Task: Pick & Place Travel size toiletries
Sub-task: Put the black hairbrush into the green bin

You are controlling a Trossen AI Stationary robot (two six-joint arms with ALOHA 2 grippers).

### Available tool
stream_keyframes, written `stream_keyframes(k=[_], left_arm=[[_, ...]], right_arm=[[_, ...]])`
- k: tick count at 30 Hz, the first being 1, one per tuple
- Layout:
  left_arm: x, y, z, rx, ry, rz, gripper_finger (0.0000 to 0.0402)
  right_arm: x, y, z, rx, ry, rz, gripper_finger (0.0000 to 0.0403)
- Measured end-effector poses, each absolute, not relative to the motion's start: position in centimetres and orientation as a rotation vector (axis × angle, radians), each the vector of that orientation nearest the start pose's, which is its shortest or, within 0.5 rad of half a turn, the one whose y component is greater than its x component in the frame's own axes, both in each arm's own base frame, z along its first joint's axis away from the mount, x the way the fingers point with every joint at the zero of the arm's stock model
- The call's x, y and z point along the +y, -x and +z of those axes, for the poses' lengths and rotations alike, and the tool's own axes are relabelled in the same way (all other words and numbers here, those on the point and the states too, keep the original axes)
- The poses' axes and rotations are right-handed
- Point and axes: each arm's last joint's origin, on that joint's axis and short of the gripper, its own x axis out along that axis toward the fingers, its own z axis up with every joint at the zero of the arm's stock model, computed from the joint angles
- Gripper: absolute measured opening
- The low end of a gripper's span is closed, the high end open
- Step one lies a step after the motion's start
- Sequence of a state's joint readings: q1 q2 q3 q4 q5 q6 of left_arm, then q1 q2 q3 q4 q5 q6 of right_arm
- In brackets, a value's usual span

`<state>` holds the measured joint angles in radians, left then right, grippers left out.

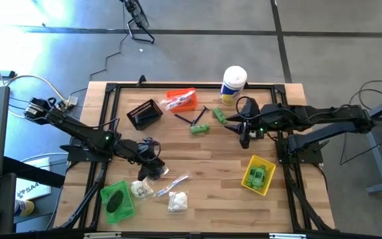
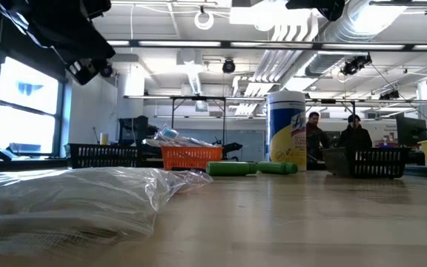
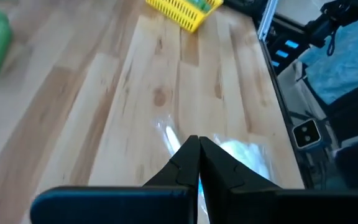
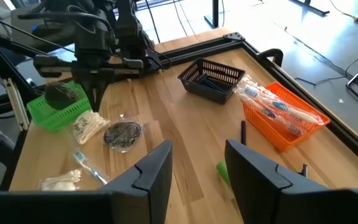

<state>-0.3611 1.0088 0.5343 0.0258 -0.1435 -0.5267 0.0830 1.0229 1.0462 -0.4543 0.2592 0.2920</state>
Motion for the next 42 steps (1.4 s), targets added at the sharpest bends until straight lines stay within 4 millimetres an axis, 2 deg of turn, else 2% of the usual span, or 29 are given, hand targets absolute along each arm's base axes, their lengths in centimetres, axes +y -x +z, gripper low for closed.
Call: stream_keyframes(k=[9, 23, 27, 36, 42], left_arm=[[-7.0, -19.6, 22.0, 0.572, 0.521, -0.061, 0.0006], [-7.0, -19.5, 21.9, 0.581, 0.515, -0.059, 0.0016], [-7.0, -19.4, 21.6, 0.609, 0.525, -0.044, 0.0058], [-6.8, -19.1, 21.2, 0.661, 0.568, -0.001, 0.0198], [-6.8, -19.1, 21.2, 0.661, 0.567, -0.001, 0.0247]], right_arm=[[1.0, -21.3, 35.5, 0.394, -0.213, -0.237, 0.0140], [1.0, -21.3, 35.5, 0.394, -0.213, -0.238, 0.0140], [1.0, -21.3, 35.5, 0.393, -0.215, -0.238, 0.0140], [1.0, -21.3, 35.5, 0.393, -0.216, -0.238, 0.0140], [1.0, -21.3, 35.5, 0.393, -0.215, -0.237, 0.0140]])
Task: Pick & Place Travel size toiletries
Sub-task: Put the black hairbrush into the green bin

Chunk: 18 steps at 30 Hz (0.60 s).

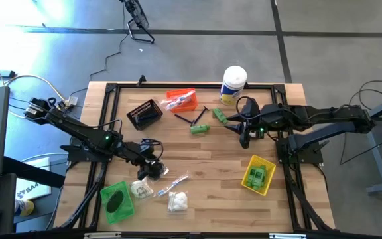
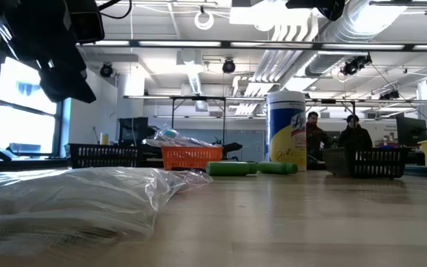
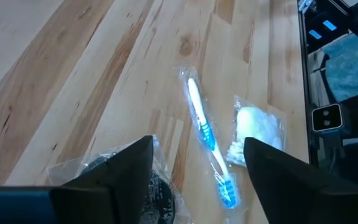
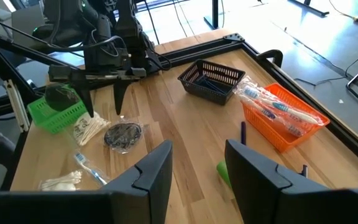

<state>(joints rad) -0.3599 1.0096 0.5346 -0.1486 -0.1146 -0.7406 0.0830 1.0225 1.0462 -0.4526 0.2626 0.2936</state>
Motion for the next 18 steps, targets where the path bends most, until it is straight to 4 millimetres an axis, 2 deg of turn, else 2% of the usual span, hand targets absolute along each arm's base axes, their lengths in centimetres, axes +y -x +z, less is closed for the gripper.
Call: stream_keyframes(k=[18], left_arm=[[-6.82, -19.08, 21.13, 0.670, 0.567, 0.005, 0.0253]], right_arm=[[1.02, -21.28, 35.47, 0.394, -0.213, -0.237, 0.0140]])
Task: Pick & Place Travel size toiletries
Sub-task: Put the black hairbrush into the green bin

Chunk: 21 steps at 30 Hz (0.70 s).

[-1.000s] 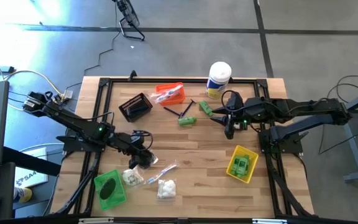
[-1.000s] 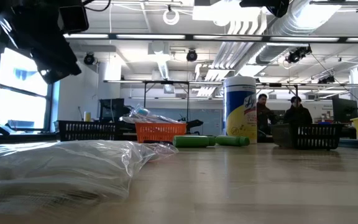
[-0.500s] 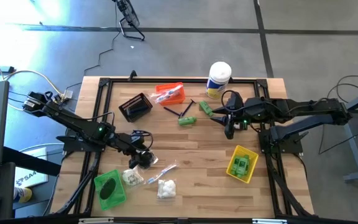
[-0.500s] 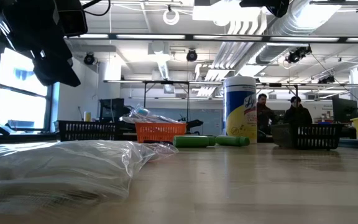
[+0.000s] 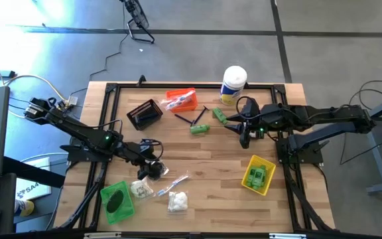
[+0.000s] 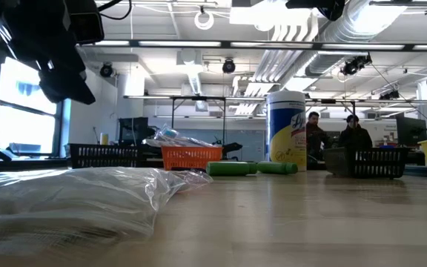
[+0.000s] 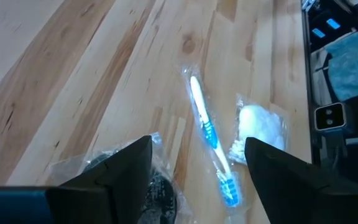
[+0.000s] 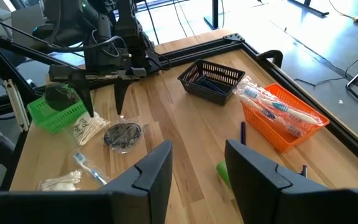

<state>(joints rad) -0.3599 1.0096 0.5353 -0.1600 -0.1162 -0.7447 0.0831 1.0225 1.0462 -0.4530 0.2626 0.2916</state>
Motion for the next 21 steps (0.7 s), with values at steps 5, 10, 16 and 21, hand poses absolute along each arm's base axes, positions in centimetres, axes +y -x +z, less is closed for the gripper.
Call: stream_keyframes(k=[5, 10, 16, 21], left_arm=[[-6.7, -18.8, 20.6, 0.721, 0.574, 0.044, 0.0253], [-6.8, -19.0, 19.6, 0.791, 0.569, 0.088, 0.0253], [-7.0, -19.6, 18.0, 0.865, 0.511, 0.116, 0.0253], [-7.1, -19.9, 16.6, 0.937, 0.471, 0.157, 0.0253]], right_arm=[[1.0, -21.3, 35.5, 0.394, -0.213, -0.237, 0.0140], [1.0, -21.3, 35.5, 0.393, -0.214, -0.237, 0.0140], [1.0, -21.3, 35.5, 0.393, -0.216, -0.238, 0.0140], [1.0, -21.3, 35.5, 0.393, -0.216, -0.237, 0.0140]])
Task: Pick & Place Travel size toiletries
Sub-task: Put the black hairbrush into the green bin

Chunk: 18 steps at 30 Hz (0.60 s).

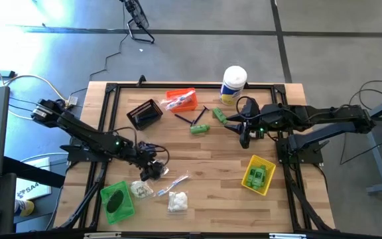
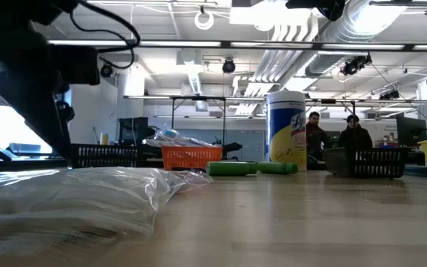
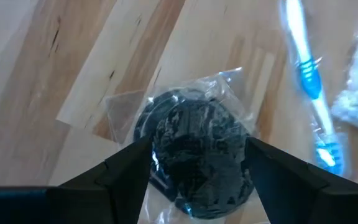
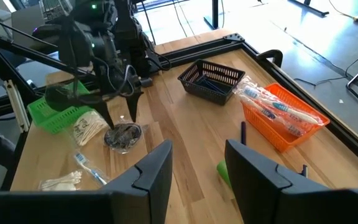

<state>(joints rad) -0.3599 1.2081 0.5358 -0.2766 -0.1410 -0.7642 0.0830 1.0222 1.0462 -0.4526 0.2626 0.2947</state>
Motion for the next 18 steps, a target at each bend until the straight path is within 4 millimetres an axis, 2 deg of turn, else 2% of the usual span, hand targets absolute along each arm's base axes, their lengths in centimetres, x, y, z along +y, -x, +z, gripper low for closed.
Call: stream_keyframes(k=[10, 18], left_arm=[[-7.3, -20.7, 14.3, 1.034, 0.440, 0.214, 0.0253], [-7.5, -21.1, 13.5, 1.034, 0.439, 0.235, 0.0253]], right_arm=[[1.0, -21.3, 35.5, 0.393, -0.216, -0.238, 0.0140], [1.0, -21.3, 35.5, 0.393, -0.216, -0.238, 0.0140]])
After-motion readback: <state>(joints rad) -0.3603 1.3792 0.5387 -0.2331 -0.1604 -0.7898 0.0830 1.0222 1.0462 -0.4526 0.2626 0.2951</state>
